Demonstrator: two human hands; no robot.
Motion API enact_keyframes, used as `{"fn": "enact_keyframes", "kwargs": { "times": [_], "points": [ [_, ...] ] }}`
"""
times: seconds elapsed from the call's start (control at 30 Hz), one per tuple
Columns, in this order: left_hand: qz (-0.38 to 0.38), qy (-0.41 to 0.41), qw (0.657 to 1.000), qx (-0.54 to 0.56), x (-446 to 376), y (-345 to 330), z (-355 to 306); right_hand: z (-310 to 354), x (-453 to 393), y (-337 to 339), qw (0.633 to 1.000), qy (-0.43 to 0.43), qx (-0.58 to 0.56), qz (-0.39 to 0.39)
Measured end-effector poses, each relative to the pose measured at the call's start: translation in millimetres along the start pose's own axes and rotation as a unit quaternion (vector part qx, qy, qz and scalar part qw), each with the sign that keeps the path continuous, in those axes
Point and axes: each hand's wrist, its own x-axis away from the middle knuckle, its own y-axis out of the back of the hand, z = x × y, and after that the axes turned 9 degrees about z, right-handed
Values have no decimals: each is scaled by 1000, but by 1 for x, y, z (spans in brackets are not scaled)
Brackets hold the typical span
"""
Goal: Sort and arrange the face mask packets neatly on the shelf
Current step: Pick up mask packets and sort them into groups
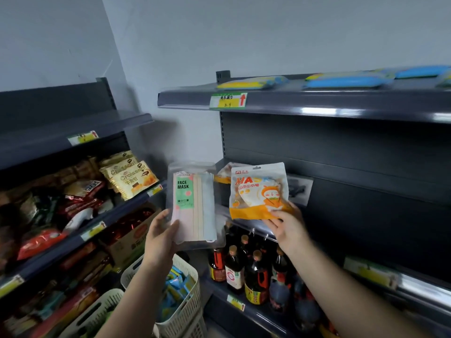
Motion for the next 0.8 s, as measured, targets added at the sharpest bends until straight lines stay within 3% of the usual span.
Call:
{"fn": "enact_keyframes", "kwargs": {
  "times": [0.37,0.8],
  "points": [
    [17,15,1000,-7,-101,21,3,-21,-98,-27,1000,12,3,-24],
    [67,38,997,-26,-196,12,2,-40,-208,-38,993,18,49,-108]
  ]
}}
